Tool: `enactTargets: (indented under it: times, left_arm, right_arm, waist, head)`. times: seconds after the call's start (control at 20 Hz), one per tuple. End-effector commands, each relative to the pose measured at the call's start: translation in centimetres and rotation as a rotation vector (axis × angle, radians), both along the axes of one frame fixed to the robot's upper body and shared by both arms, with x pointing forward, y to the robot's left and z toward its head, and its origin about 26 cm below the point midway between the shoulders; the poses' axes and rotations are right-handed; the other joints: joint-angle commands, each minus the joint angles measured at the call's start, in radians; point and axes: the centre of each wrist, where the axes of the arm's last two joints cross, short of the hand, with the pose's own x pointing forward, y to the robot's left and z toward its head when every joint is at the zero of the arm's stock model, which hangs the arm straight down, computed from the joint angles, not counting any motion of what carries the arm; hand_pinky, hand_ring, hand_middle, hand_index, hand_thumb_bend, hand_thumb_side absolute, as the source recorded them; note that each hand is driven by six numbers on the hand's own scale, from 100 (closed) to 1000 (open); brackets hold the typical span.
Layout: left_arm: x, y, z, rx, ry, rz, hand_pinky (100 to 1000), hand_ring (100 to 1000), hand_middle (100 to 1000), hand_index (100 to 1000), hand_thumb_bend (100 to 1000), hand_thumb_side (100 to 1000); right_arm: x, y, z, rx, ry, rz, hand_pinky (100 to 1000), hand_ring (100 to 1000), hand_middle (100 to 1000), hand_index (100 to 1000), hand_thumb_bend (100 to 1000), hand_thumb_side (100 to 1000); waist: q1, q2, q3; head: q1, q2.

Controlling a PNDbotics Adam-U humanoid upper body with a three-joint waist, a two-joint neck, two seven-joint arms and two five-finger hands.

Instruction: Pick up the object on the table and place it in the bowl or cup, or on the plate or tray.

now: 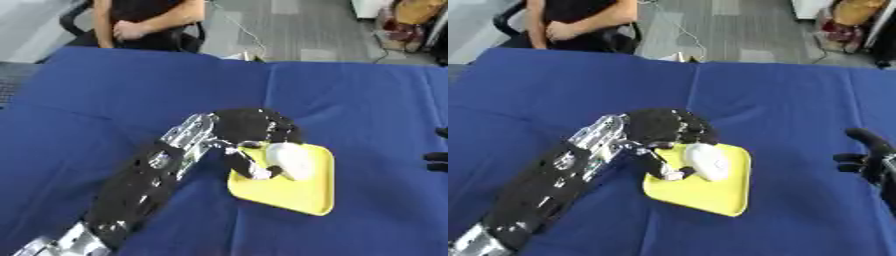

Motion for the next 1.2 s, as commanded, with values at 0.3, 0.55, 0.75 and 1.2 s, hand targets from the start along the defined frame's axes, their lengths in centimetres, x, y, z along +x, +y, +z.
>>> enactTargets:
  times: [0.3, 0.55, 0.75, 1.2]
  left_arm:
    - [0.3, 0.2, 0.7, 0.018, 0.011, -0.014, 839, 923, 923, 984, 165, 1000]
    - [0.3, 0.1, 0.8, 0.018, 0.021, -0.016, 843, 922, 920, 982, 144, 1000]
    - [0.3, 0.2, 0.6, 0.015, 0.035, -0.028, 874, 921, 920, 981, 100, 1000]
    - [0.0, 2.2, -7.9, -0.294, 0.582, 0.085, 681, 805, 889, 995, 237, 1000]
  right_arm:
    - [0.1, -0.2, 0.7, -0.012, -0.02, 0.0, 777, 779, 993, 1000, 100, 974]
    - [0.1, -0.2, 0.7, -0.013, -0.02, 0.0, 777, 779, 993, 1000, 100, 975]
    - [0.1, -0.2, 0.7, -0.013, -0.019, 0.001, 776, 779, 993, 1000, 100, 975]
    - [0.1, -0.2, 0.7, -0.012, -0.02, -0.002, 776, 779, 993, 1000, 100, 975]
  waist:
    - [-0.003, -0.011, 0.001]
    - [-0.002, -0.012, 0.001]
    - [-0.002, -0.011, 0.001]
    - [-0.003, -0.01, 0.0]
  head:
    - [0.011, -0.009]
    - [0.012, -0.01]
    - [0.013, -0.01]
    - [0.012, -0.014]
